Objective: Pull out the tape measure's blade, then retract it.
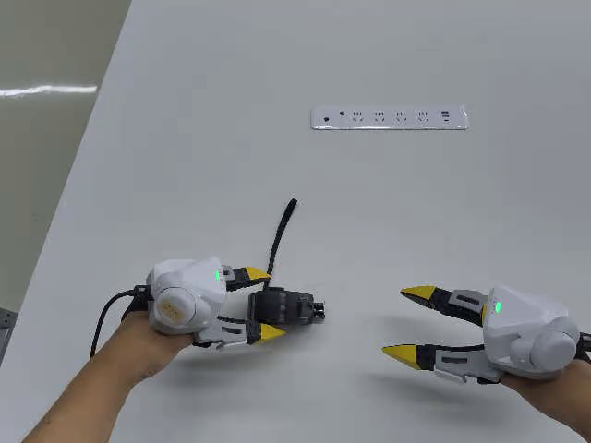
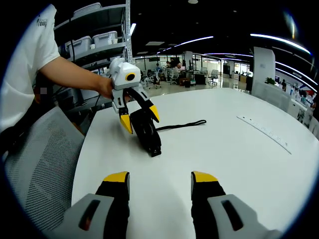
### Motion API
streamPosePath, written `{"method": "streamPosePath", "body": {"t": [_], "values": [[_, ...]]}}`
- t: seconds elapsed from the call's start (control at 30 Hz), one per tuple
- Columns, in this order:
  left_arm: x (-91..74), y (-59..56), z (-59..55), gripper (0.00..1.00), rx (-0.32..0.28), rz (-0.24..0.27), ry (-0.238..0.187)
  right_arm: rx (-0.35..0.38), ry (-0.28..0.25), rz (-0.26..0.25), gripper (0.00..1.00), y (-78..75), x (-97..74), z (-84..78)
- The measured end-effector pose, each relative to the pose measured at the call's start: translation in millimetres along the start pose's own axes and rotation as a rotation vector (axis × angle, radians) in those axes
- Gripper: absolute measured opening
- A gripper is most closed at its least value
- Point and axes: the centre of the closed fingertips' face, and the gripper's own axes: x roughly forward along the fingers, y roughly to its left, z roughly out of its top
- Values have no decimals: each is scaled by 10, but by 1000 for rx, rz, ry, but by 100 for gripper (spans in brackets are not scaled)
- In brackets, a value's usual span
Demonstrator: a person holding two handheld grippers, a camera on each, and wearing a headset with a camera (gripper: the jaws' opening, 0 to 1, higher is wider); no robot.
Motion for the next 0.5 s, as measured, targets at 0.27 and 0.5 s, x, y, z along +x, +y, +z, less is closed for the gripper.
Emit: {"method": "streamPosePath", "body": {"t": [0.27, 0.5], "values": [[34, -38, -10, 40, 4, -14, 6, 3, 1, 1, 49, -14, 7, -8], [41, -40, -34, 38, 6, -16, 12, 5, 1, 3, 49, -12, 19, -10]]}}
